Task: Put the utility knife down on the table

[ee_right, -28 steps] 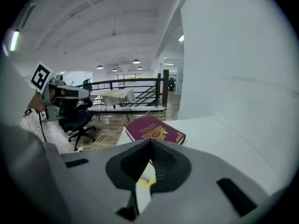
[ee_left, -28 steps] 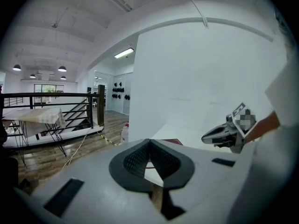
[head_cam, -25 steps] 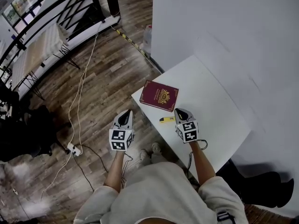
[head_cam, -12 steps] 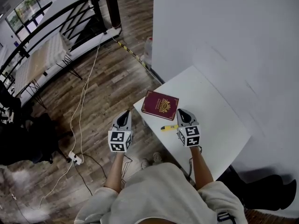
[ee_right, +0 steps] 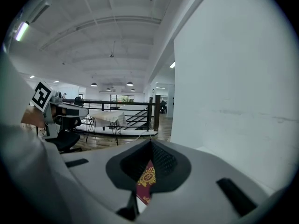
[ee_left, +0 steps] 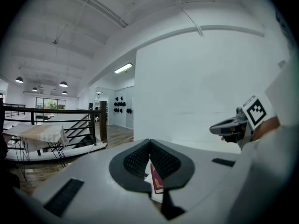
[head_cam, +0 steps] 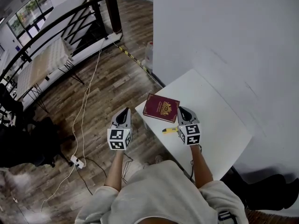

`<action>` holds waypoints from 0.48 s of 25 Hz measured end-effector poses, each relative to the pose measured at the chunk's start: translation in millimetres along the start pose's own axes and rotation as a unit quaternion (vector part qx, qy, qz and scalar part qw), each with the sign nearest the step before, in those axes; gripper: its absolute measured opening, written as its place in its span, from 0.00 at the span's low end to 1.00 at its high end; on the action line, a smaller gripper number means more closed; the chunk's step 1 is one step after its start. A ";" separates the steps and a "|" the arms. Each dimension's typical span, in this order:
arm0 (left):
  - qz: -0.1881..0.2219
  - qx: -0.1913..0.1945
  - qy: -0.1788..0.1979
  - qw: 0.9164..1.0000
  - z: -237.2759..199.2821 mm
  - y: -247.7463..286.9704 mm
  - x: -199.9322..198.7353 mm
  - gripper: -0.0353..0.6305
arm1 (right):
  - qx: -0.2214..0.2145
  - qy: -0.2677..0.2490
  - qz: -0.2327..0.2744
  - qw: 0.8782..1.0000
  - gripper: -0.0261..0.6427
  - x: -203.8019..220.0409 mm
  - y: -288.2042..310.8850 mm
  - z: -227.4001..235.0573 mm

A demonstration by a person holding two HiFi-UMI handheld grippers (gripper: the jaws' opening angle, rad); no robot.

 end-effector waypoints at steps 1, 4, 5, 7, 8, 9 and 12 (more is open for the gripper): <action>0.001 0.000 0.001 1.000 -0.2 0.5 -0.7 0.06 | 0.001 0.001 0.001 1.000 0.03 -1.0 0.1 0.1; 0.003 -0.001 0.002 1.000 0.5 0.5 -2.8 0.06 | 0.002 0.002 0.006 1.000 0.03 -3.2 -0.7 0.8; 0.005 -0.001 0.003 1.000 0.9 0.0 -3.6 0.06 | 0.002 0.001 0.008 1.000 0.03 -4.4 -1.1 0.9; 0.006 -0.002 0.003 1.000 1.6 -0.4 -4.1 0.06 | 0.003 0.000 0.011 1.000 0.03 -5.4 -1.2 1.2; 0.006 -0.001 0.004 1.000 2.2 -0.1 -3.7 0.06 | 0.003 0.000 0.011 1.000 0.03 -4.9 -1.2 1.6; 0.006 -0.001 0.004 1.000 3.0 0.3 -3.1 0.06 | 0.002 0.000 0.011 1.000 0.04 -4.2 -1.4 1.9; 0.005 -0.001 0.005 1.000 4.9 -0.6 -3.5 0.06 | 0.001 0.000 0.010 1.000 0.03 -4.4 -2.8 1.5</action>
Point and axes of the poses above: the fingertips, and each gripper's own axes: y forward along the fingers, z to its right, x out of its underside, the point moved 4 cm from there along -y, backward along the fingers, and after that the axes turned 11 degrees about z, right-handed, at the moved point
